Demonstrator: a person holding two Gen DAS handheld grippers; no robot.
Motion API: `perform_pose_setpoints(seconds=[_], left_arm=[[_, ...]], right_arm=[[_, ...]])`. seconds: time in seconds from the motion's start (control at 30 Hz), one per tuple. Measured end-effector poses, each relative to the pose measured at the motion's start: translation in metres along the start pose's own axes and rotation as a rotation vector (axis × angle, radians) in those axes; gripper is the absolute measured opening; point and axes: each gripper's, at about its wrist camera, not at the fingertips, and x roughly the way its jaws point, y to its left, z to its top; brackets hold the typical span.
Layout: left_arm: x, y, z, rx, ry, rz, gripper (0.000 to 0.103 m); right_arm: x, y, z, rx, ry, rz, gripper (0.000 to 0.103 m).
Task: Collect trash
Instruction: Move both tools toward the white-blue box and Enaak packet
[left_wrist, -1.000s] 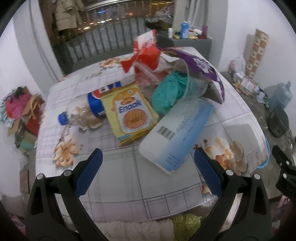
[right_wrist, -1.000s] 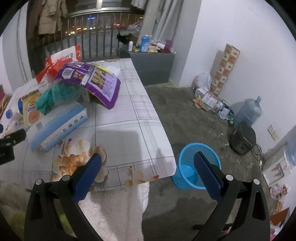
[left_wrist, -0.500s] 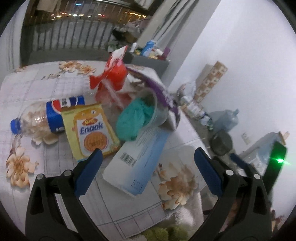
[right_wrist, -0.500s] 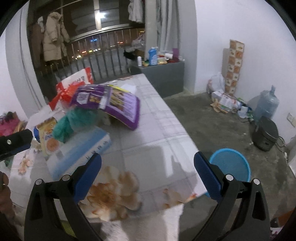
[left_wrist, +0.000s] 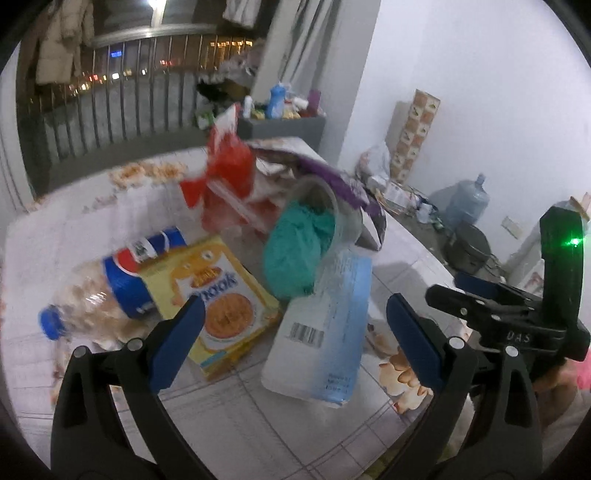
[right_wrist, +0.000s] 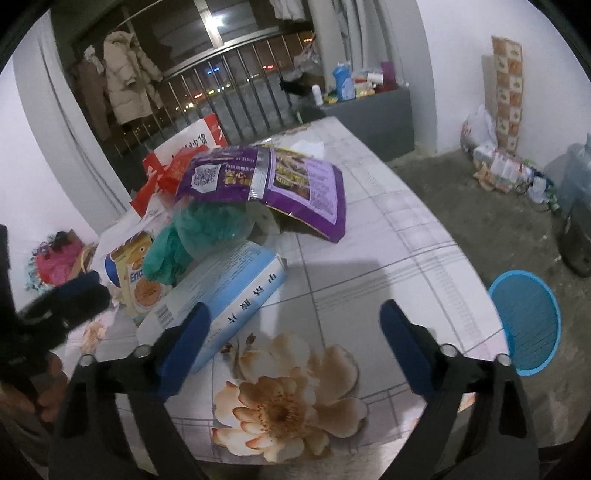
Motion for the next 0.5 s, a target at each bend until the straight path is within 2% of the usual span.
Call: perform_pose_setpoints(seconds=[0.07,0.23,0.3,0.37,0.4,0.43,0.5], left_arm=[[0.008,0.002,0.0,0.0,0.021,-0.03,0.079],[0.038,0.008,-0.005,-0.032,0.14,-0.093,0.064],[0.051,0.01,-0.011,-0.07,0.197,-0.148,0.055],[0.055,0.006,-0.018,-0.092,0.233,-0.245,0.055],[0.053,-0.001,-0.022,-0.083,0.246,-0.338,0.055],[0.05,-0.006,-0.024,-0.069,0.245,-0.374,0.055],[0.041,-0.013,-0.026,-0.027,0.222,-0.396,0.055]], right_arm=[[0.005,-0.002,0.001,0.024,0.017,0.02,0.08],[0.018,-0.01,0.001,0.076,0.061,0.042,0.068],[0.019,-0.014,0.002,0.098,0.073,0.046,0.063],[0.02,-0.018,0.003,0.118,0.08,0.047,0.061],[0.019,-0.02,0.004,0.127,0.082,0.046,0.061],[0.019,-0.021,0.004,0.132,0.084,0.045,0.061],[0.019,-0.02,0.007,0.134,0.088,0.042,0.061]])
